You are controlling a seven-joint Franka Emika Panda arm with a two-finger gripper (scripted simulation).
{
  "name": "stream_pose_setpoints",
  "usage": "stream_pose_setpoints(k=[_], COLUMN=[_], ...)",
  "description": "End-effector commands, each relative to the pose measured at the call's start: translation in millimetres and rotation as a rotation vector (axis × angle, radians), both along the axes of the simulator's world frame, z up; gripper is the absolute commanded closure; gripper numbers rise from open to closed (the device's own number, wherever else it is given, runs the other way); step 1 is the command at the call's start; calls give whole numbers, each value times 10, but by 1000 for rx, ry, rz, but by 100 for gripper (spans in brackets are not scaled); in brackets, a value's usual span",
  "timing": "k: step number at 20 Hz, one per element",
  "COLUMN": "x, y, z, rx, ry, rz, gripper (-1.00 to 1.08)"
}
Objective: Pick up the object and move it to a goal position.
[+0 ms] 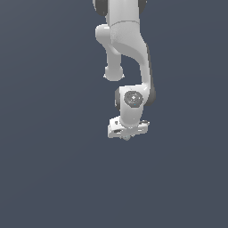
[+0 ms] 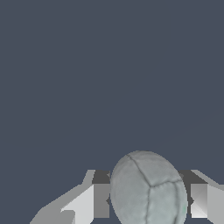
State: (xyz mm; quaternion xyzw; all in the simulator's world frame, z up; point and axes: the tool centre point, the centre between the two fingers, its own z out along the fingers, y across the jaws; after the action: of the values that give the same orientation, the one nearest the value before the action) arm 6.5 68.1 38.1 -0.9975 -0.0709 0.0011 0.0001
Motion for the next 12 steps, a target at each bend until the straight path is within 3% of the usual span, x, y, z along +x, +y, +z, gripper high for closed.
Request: stream_pose_setpoints(k=[1, 12], x=[7, 32], y=[-47, -324], z=[136, 962], rx=[0, 0], ry=[-2, -2], rz=[0, 0], gripper=[108, 108])
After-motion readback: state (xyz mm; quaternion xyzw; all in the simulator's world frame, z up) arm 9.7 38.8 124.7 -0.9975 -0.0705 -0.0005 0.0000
